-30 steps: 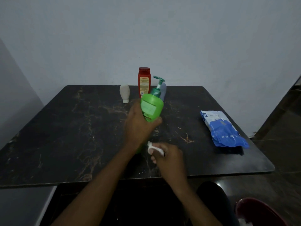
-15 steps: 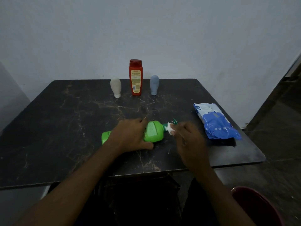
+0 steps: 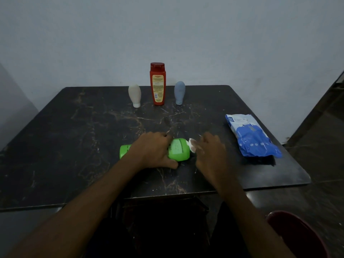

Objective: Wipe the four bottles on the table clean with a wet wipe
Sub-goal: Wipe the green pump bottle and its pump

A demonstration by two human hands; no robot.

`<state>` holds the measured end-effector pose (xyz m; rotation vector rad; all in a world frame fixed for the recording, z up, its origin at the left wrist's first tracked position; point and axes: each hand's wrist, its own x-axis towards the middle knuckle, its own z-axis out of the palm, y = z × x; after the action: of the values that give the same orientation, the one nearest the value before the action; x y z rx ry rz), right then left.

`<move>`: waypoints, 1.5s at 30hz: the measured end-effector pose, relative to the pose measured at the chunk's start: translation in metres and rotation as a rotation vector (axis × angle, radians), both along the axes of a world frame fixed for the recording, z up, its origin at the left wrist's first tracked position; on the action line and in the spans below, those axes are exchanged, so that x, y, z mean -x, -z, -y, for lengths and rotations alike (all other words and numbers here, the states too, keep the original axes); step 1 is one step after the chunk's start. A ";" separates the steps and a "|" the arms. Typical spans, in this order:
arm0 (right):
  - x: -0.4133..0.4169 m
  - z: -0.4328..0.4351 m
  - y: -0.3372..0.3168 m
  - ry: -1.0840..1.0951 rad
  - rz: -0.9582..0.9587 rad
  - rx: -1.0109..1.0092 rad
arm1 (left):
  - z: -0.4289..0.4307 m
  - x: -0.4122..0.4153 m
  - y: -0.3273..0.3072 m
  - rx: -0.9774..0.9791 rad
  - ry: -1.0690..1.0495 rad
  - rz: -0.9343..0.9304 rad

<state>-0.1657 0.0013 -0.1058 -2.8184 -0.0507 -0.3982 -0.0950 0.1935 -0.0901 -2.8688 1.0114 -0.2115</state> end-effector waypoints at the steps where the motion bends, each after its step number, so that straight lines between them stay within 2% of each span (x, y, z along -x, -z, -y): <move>1: 0.008 0.001 0.011 -0.015 0.086 -0.054 | 0.000 -0.003 0.000 -0.001 -0.005 -0.022; 3: 0.016 0.003 0.031 -0.013 0.252 -0.167 | 0.000 -0.006 0.000 -0.009 -0.010 -0.042; 5: 0.014 0.003 0.038 0.010 0.306 -0.226 | -0.001 -0.006 0.000 -0.012 0.003 -0.030; 8: 0.007 0.002 0.031 0.040 0.270 -0.250 | 0.000 -0.003 0.001 -0.023 0.012 -0.012; 11: 0.003 0.004 0.018 0.031 0.223 -0.114 | -0.001 0.000 0.001 -0.030 0.017 0.044; 16: -0.013 0.004 -0.020 0.015 -0.092 0.080 | -0.004 0.014 0.008 -0.022 0.032 0.182; 20: -0.032 0.010 -0.055 -0.067 -0.358 0.059 | -0.012 0.019 0.018 0.028 0.109 0.362; 28: -0.062 0.014 -0.090 -0.443 -0.812 0.121 | -0.017 0.026 0.031 0.135 0.183 0.498; 30: -0.066 0.021 -0.079 -0.499 -0.963 -0.068 | -0.017 0.028 0.033 0.167 0.203 0.548; 31: -0.067 0.026 -0.071 -0.478 -1.010 -0.233 | -0.017 0.028 0.034 0.185 0.210 0.566; 34: -0.062 0.035 -0.048 -0.481 -1.084 -0.668 | -0.019 0.028 0.035 0.237 0.215 0.592; 36: -0.053 0.038 -0.034 -0.592 -1.098 -0.887 | -0.020 0.028 0.034 0.294 0.193 0.597; 38: -0.043 0.036 -0.023 -0.664 -1.037 -1.120 | -0.022 0.029 0.034 0.350 0.146 0.599; 41: -0.028 0.034 -0.009 -0.491 -0.909 -1.566 | -0.023 0.029 0.034 0.381 0.059 0.606; 43: -0.014 0.027 -0.007 -0.413 -0.806 -1.735 | -0.022 0.028 0.034 0.374 0.010 0.608; 45: 0.001 0.015 -0.006 -0.281 -0.696 -1.807 | -0.020 0.026 0.034 0.333 -0.014 0.606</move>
<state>-0.1669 -0.0134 -0.0994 -0.9955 0.0475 0.4534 -0.1215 0.2131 -0.1240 -2.7637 0.8866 -1.2598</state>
